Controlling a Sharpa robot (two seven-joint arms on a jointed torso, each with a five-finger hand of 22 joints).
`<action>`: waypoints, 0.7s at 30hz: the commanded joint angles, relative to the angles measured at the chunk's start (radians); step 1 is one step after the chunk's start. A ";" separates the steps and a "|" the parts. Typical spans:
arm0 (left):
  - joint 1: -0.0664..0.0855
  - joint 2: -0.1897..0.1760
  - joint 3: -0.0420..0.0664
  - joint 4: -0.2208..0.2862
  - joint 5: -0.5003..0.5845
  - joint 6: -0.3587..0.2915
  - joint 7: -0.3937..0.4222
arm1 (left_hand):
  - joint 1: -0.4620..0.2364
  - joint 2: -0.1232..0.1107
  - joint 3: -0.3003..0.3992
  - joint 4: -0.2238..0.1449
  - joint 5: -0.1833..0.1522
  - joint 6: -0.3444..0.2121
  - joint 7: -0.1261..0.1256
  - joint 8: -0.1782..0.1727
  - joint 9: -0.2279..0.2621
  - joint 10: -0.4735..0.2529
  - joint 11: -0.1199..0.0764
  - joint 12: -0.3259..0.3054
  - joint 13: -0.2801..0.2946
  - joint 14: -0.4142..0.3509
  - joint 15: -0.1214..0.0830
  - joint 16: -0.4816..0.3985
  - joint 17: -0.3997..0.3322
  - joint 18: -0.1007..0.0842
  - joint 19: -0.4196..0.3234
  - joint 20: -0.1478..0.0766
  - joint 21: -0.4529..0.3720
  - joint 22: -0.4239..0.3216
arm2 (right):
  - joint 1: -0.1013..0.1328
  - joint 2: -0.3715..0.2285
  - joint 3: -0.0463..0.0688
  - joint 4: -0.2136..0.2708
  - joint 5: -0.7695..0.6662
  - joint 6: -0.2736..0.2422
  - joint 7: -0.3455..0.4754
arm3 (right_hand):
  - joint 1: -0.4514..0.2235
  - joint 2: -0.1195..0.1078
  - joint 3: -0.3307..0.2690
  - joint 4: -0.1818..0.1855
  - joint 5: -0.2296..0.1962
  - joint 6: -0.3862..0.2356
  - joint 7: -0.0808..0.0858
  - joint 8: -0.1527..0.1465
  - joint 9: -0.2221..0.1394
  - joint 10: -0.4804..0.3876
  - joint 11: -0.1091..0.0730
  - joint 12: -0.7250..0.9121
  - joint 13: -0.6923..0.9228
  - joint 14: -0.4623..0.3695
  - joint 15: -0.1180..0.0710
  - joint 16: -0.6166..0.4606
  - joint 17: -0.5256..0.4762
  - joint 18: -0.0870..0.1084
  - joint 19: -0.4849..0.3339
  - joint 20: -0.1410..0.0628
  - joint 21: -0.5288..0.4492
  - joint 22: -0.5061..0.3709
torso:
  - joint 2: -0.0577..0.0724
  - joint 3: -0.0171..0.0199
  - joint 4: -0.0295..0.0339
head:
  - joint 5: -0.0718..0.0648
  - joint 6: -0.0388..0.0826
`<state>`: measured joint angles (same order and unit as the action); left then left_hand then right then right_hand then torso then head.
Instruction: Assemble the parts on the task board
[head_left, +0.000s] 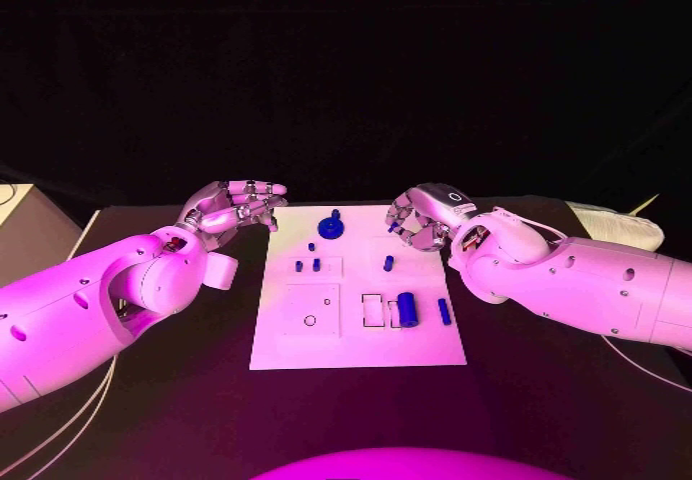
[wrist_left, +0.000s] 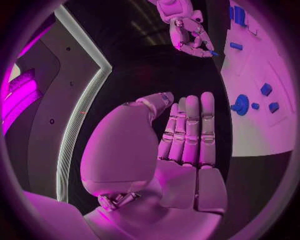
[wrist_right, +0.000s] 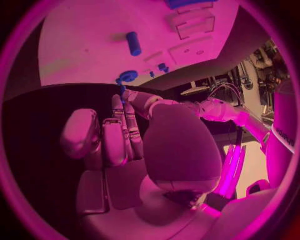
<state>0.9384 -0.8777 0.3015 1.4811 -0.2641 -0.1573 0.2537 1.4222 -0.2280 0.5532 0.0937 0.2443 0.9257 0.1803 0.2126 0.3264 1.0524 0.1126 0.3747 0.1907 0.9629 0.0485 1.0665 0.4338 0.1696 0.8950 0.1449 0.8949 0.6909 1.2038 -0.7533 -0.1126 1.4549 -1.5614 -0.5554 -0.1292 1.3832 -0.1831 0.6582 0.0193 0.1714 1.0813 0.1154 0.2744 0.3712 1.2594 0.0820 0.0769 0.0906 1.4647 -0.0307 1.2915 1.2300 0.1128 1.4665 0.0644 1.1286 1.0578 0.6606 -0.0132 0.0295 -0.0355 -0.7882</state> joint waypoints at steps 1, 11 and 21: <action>-0.002 0.000 0.001 0.007 0.006 -0.007 0.010 | 0.003 0.008 -0.008 0.002 -0.002 0.001 0.005 0.005 -0.002 -0.008 0.003 0.002 0.001 -0.003 0.000 -0.005 -0.001 0.015 0.009 -0.001 -0.005 -0.001 | -0.007 0.011 -0.002 0.033 0.015 -0.004 0.030 | -0.002 0.006 0.005 -0.002 0.005 0.006 -0.001 0.004 0.002 0.044 -0.037 0.002 0.007 0.052 -0.008 0.004 0.001 -0.014 -0.001 -0.008 0.002 0.000 | 0.001 -0.0013 0.0006 | 0.012 0.001; -0.004 0.000 0.001 0.025 0.009 -0.026 0.016 | 0.002 0.008 -0.009 0.003 -0.002 0.000 0.006 0.006 -0.002 -0.011 0.004 0.001 0.001 -0.003 0.001 -0.006 -0.002 0.015 0.010 -0.001 -0.006 -0.002 | -0.022 0.072 -0.017 0.087 -0.055 0.052 0.006 | -0.002 0.005 0.007 -0.004 0.007 0.005 0.000 0.004 0.003 0.044 -0.036 0.001 0.008 0.051 -0.008 0.002 -0.002 -0.013 -0.002 -0.008 0.000 -0.003 | 0.001 -0.0046 0.0029 | 0.043 -0.009; -0.004 0.001 0.001 0.044 0.018 -0.045 0.017 | 0.002 0.008 -0.010 0.003 -0.002 0.000 0.006 0.006 -0.002 -0.012 0.004 0.001 0.001 -0.003 0.001 -0.006 -0.002 0.015 0.011 -0.001 -0.007 -0.002 | -0.063 0.138 -0.031 0.063 -0.096 0.104 -0.016 | -0.002 0.005 0.008 -0.005 0.007 0.005 0.000 0.004 0.003 0.044 -0.036 0.000 0.008 0.051 -0.008 0.000 -0.005 -0.013 -0.003 -0.009 -0.003 -0.006 | 0.003 -0.0011 0.0057 | 0.064 -0.022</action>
<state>0.9347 -0.8785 0.3013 1.5207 -0.2582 -0.1889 0.2563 1.4222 -0.2280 0.5503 0.0967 0.2443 0.9257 0.1803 0.2126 0.3256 1.0489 0.1163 0.3747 0.1904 0.9629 0.0485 1.0666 0.4329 0.1695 0.8988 0.1411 0.8949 0.6897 1.1426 -0.6182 -0.1442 1.5195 -1.6140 -0.4988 -0.1329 1.3832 -0.1834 0.6609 0.0162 0.1745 1.0806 0.1156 0.2738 0.3729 1.2594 0.0820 0.0747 0.0906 1.4647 -0.0306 1.2915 1.2258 0.1133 1.4626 0.0609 1.1286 1.0514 0.6629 -0.0163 0.0345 0.0241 -0.8063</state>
